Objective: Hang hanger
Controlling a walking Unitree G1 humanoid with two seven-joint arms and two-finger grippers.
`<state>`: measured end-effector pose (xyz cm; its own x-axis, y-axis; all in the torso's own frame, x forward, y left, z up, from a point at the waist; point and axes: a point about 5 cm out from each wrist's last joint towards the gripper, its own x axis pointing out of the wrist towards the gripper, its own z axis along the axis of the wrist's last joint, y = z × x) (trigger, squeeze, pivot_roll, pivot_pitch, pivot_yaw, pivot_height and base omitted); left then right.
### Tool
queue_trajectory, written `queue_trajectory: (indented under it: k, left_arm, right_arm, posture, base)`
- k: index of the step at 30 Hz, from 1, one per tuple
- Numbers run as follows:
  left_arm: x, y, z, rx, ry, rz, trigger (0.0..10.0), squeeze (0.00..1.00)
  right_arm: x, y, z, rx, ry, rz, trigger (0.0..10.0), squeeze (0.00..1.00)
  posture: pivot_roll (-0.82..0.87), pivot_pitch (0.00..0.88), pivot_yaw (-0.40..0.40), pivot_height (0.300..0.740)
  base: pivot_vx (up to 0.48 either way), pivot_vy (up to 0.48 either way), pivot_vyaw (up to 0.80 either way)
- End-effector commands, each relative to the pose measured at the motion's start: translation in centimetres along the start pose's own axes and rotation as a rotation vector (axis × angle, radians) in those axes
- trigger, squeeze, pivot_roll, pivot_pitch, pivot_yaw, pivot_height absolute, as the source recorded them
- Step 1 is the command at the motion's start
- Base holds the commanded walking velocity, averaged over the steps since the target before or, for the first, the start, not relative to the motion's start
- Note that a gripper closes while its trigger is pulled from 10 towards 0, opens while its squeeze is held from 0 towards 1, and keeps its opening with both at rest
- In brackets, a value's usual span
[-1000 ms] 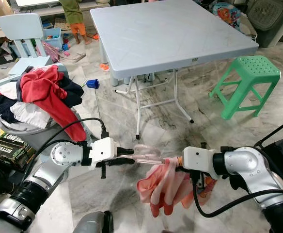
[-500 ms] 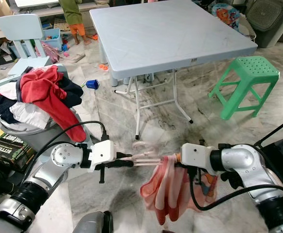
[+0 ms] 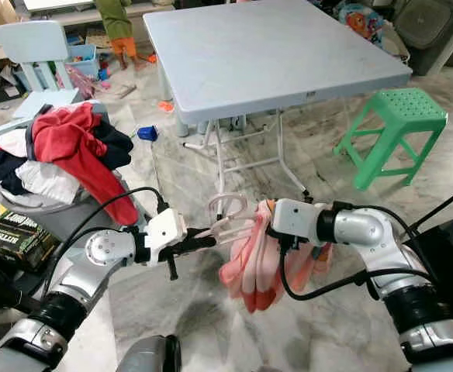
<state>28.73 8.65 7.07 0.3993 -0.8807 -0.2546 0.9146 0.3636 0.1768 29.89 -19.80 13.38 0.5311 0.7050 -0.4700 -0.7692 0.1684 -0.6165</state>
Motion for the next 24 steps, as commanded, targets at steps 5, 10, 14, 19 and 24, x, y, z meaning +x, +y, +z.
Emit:
queue_trajectory:
  k: [5,10,14,19,24]
  left_arm:
    - [-0.4,0.9,-0.1,-0.035,-0.009,0.072,0.0,0.0]
    - [-0.2,0.5,-0.3,-0.034,-0.001,0.057,0.0,0.0]
    - [-0.1,0.6,-0.2,-0.034,-0.002,0.07,0.0,0.0]
    - [-0.1,1.0,-0.1,-0.054,-0.015,0.104,0.0,0.0]
    - [-0.2,1.0,-0.3,-0.079,-0.007,0.118,0.0,0.0]
  right_arm:
    - [0.4,-0.9,-0.2,-0.038,0.015,-0.055,10.0,1.0]
    - [0.0,-1.7,-0.5,-0.057,0.038,-0.097,10.0,1.0]
    - [-0.2,-1.9,-0.9,-0.045,0.056,-0.127,10.0,0.5]
    - [-0.6,-1.9,-1.6,0.015,0.078,-0.219,10.0,0.0]
    - [-0.7,-2.0,-1.9,0.048,0.089,-0.305,10.0,0.0]
  posture:
    - [-0.05,0.016,0.003,0.74]
    - [-0.05,0.019,0.005,0.74]
    - [-0.05,0.02,0.005,0.74]
    - [-0.05,0.025,0.009,0.74]
    - [-0.05,0.028,0.018,0.74]
  base:
    - [0.0,0.0,0.0]
    - [0.0,0.0,0.0]
    - [0.0,0.0,0.0]
    - [0.0,0.0,0.0]
    - [0.0,0.0,0.0]
